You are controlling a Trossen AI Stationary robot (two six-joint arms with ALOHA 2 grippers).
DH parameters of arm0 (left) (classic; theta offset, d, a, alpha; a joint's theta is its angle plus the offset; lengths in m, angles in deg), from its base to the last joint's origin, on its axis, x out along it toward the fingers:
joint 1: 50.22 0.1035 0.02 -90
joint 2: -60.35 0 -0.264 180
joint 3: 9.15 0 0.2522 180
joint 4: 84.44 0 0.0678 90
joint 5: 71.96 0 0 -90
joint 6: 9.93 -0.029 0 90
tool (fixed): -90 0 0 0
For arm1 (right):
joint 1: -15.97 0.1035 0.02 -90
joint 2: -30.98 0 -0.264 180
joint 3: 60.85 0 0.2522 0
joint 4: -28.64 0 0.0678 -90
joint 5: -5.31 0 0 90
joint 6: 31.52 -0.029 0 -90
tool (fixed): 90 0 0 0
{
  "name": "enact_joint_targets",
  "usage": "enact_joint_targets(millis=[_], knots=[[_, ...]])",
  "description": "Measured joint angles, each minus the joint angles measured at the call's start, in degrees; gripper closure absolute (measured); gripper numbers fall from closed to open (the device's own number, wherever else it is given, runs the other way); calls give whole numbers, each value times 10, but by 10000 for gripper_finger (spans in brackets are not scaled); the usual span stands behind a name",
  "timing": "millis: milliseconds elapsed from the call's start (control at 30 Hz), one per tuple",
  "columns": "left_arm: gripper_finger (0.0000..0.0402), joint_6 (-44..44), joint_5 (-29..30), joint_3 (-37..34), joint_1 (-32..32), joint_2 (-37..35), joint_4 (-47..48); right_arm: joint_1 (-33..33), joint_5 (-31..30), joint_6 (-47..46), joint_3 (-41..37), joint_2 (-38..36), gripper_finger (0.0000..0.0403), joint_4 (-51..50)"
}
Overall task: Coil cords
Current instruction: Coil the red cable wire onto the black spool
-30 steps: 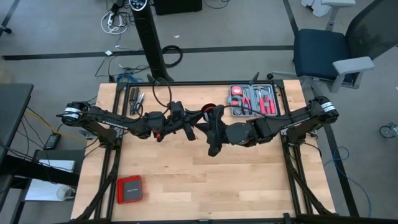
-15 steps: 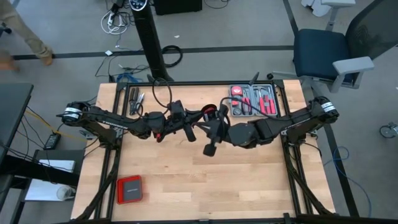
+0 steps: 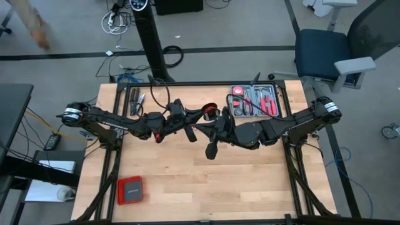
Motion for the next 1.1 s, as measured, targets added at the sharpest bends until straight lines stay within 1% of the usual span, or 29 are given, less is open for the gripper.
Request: enact_joint_targets(millis=[133,200,300,367,500,767,867,933,1033,1100], knots=[[398,-2,0,0,-5,0,-30,36,-76,66,-24,0,403,50],[398,-1,0,0,-7,0,-41,49,-96,89,-45,-1,403,81],[398,0,-6,0,-12,0,-55,64,-129,111,-75,-1,403,96],[398,3,-11,0,-15,0,-62,68,-136,114,-91,-1,403,100],[398,4,-13,0,-18,0,-65,66,-139,89,-121,-1,403,100],[398,16,-13,0,-18,0,-65,33,-139,49,-183,-1,403,102],[398,16,-25,0,-18,0,-64,19,-112,59,-197,-1,401,104],[398,16,-26,0,-18,0,-60,9,-74,60,-204,-1,395,104],[398,15,-26,0,-18,0,-50,2,-10,61,-211,-1,376,97],[398,15,-26,0,-18,0,-44,5,9,62,-213,-1,359,72]])
